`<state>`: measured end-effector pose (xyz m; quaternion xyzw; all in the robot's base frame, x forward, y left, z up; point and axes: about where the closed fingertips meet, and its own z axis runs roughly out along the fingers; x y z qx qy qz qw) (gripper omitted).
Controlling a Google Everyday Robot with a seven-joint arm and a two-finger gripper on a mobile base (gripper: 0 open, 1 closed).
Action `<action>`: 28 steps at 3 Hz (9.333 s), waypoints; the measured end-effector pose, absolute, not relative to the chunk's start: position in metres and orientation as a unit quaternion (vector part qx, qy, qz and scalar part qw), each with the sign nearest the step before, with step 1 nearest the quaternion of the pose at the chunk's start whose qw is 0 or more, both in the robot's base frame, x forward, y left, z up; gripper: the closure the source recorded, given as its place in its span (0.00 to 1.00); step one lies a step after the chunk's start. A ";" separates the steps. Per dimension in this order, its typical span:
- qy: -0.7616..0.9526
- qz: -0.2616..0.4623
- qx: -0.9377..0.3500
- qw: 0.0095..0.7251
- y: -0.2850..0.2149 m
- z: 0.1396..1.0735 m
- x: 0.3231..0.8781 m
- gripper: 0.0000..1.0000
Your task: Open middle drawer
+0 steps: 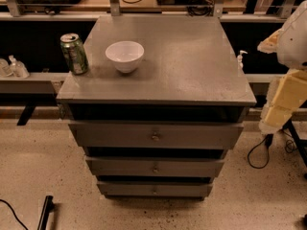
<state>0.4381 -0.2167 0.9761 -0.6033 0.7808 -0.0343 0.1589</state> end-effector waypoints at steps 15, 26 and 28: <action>0.718 0.134 -0.632 0.260 -0.150 0.473 0.500 0.00; 0.683 0.202 -0.639 0.291 -0.127 0.487 0.453 0.00; 0.690 0.185 -0.668 0.208 -0.133 0.455 0.488 0.00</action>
Offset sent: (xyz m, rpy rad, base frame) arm -0.0063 0.0743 -0.1731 0.3164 0.1850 0.0660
